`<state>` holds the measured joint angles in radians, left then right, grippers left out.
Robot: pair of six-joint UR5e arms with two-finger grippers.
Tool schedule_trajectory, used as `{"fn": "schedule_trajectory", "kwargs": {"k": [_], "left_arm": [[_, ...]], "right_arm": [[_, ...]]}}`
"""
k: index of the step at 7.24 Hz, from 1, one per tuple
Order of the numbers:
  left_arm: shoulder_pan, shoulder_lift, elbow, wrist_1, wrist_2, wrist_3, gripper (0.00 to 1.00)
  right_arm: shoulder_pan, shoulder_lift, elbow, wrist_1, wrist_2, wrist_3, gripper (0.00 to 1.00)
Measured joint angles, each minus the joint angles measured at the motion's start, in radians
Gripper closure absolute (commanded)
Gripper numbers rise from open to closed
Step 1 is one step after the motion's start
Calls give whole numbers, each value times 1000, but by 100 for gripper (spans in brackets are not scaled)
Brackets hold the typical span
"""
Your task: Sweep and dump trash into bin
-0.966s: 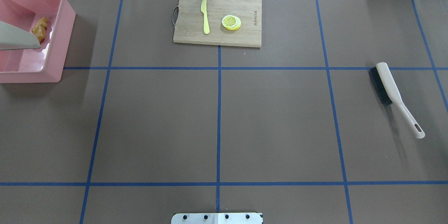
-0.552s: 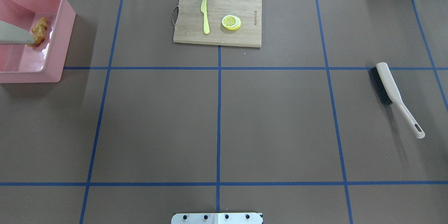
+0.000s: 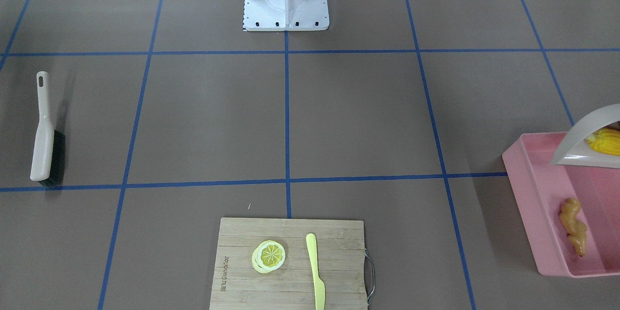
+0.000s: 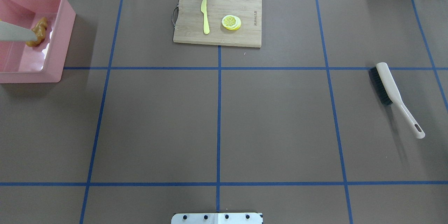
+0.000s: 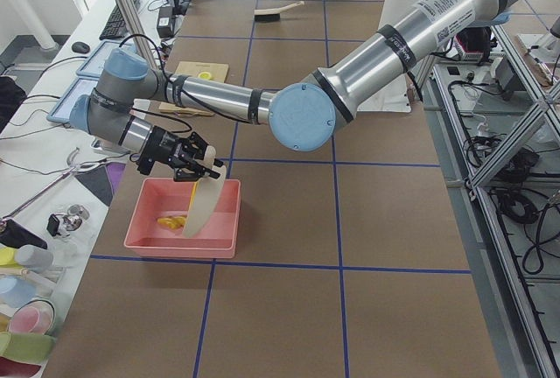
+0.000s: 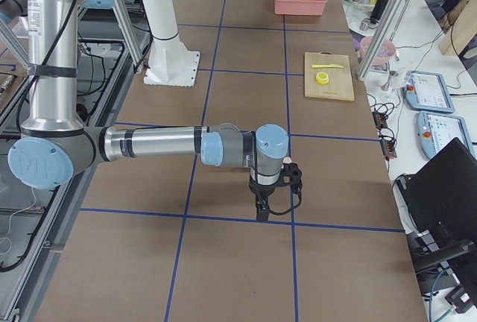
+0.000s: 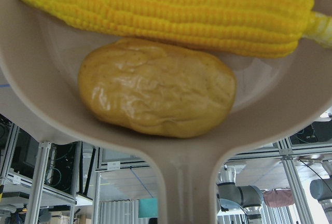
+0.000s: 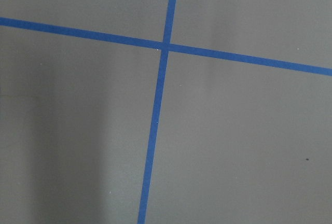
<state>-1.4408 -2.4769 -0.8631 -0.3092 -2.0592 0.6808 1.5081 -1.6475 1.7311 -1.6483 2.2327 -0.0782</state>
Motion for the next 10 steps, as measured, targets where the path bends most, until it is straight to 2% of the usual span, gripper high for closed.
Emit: {"fn": "schedule_trajectory", "kwargs": {"k": [3, 5, 6, 8, 10], "left_arm": [[-9, -4, -34, 136, 5, 109, 100], [-22, -13, -48, 166, 7, 154, 100], [-9, -7, -43, 123, -11, 130, 100], [78, 28, -17, -45, -74, 28, 100], [137, 61, -8, -126, -116, -19, 100]], "right_arm": [[0, 0, -2, -1, 1, 0, 0], [0, 0, -2, -1, 1, 0, 0], [0, 0, -2, -1, 1, 0, 0], [0, 0, -2, -1, 1, 0, 0], [0, 0, -3, -1, 1, 0, 0]]}}
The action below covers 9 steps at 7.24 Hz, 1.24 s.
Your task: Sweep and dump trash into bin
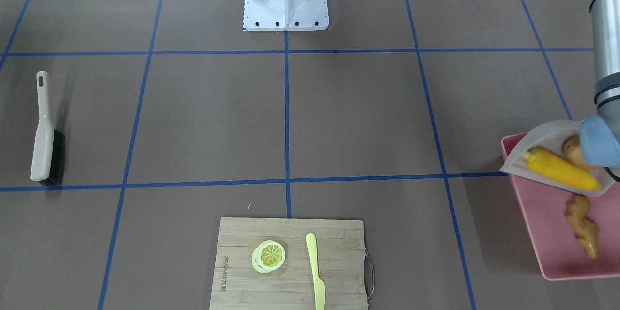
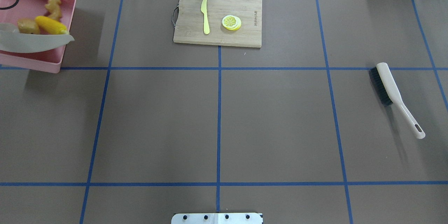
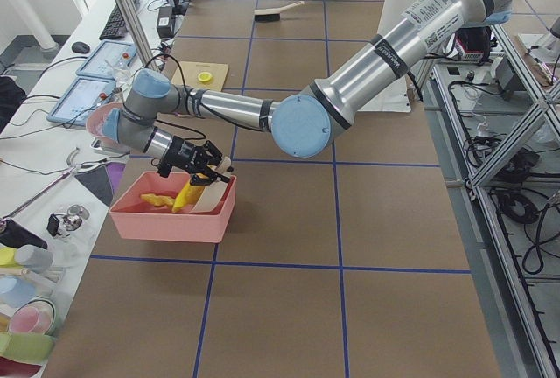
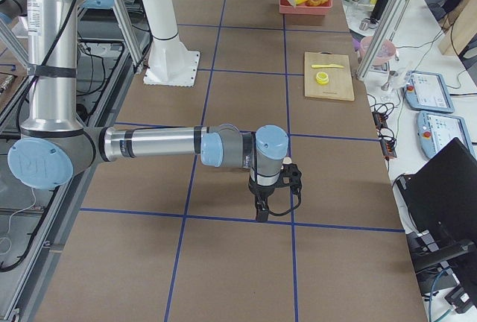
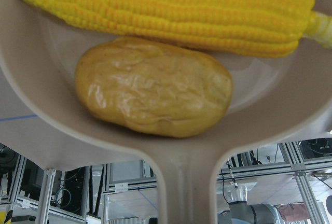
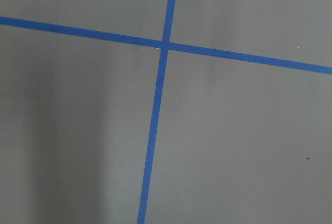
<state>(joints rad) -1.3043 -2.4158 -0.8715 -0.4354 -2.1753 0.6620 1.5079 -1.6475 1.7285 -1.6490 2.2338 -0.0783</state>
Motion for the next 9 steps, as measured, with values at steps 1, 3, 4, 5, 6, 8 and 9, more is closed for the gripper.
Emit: {"fn": "schedule_trajectory", "kwargs": {"k": [1, 3, 4, 5, 6, 8, 9], "left_arm": [[-5, 6, -7, -8, 0, -1, 100], [-56, 17, -29, 2, 15, 19, 100], [-87, 20, -42, 31, 33, 45, 100], [-118, 20, -54, 73, 60, 75, 100], [-149, 14, -62, 125, 95, 112, 100], [-199, -13, -76, 219, 145, 163, 100], [-217, -32, -92, 242, 152, 178, 100]], "right_arm": [[0, 0, -1, 0, 0, 0, 0], [0, 0, -2, 0, 0, 0, 0], [0, 0, -2, 0, 0, 0, 0], [0, 0, -2, 0, 0, 0, 0], [0, 0, -2, 0, 0, 0, 0], [0, 0, -2, 0, 0, 0, 0], [0, 0, -2, 0, -1, 0, 0]]}}
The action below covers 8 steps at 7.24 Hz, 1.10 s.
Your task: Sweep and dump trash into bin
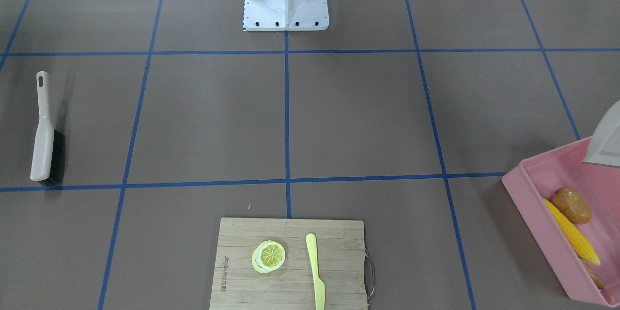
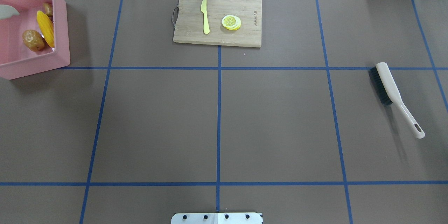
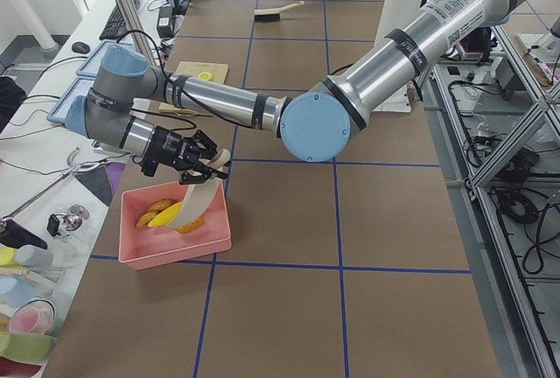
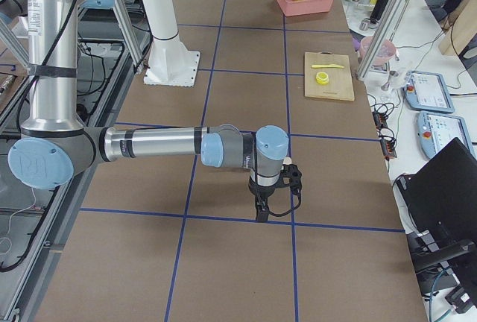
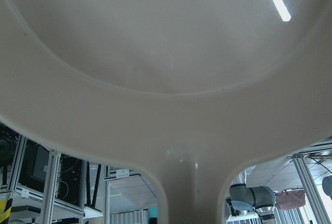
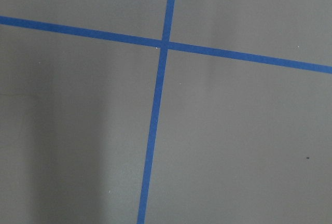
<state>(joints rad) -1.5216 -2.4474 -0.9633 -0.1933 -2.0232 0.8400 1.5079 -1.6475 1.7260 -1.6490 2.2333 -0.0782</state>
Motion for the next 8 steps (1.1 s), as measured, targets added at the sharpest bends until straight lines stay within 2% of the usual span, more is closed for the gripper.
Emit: {"fn": "schedule_trajectory", "kwargs": {"k": [2, 4, 8], "left_arm": [[-19, -41, -89, 15, -17, 18, 100], [6, -101, -176, -7, -99, 39, 100], [205, -132, -334, -162, -263, 60, 100]], "right_arm": [[0, 0, -2, 0, -2, 0, 0], [0, 0, -10, 1, -5, -1, 0], [0, 1, -21, 2, -5, 0, 0]]}}
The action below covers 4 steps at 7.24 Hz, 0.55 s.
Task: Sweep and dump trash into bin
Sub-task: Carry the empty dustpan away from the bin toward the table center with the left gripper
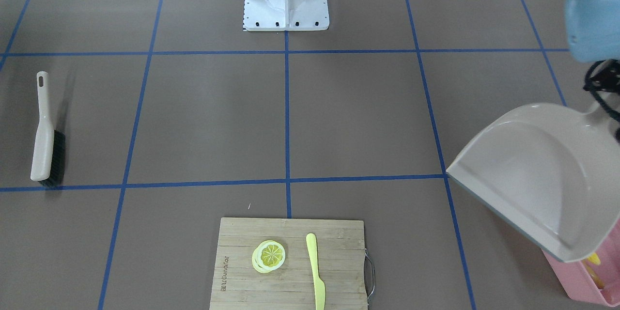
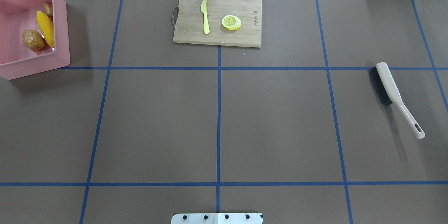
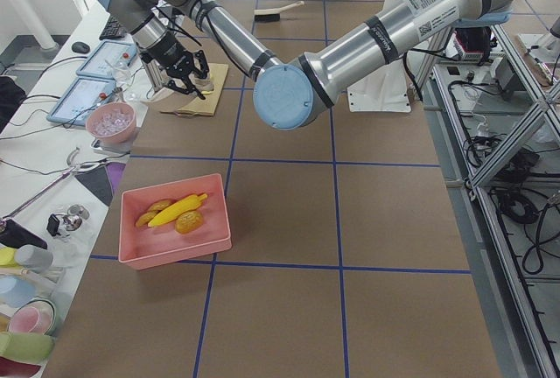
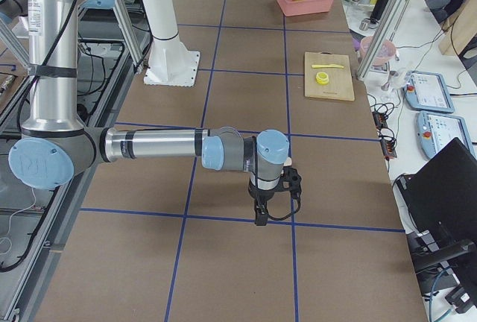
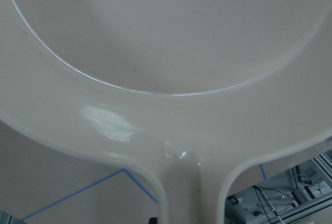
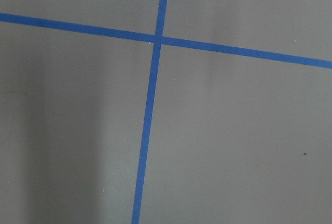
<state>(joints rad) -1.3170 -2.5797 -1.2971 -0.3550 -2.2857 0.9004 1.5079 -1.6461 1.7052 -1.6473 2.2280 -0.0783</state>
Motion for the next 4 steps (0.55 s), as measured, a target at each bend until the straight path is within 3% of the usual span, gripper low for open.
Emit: {"fn": "schedule_trajectory", "kwargs": {"k": [2, 4], "left_arm": [[67, 10, -27, -82, -47, -70, 100], [120, 23, -89, -110, -56, -269, 100]], "right_arm": [[0, 0, -1, 1, -1, 0, 0], [0, 0, -2, 1, -1, 0, 0]]}}
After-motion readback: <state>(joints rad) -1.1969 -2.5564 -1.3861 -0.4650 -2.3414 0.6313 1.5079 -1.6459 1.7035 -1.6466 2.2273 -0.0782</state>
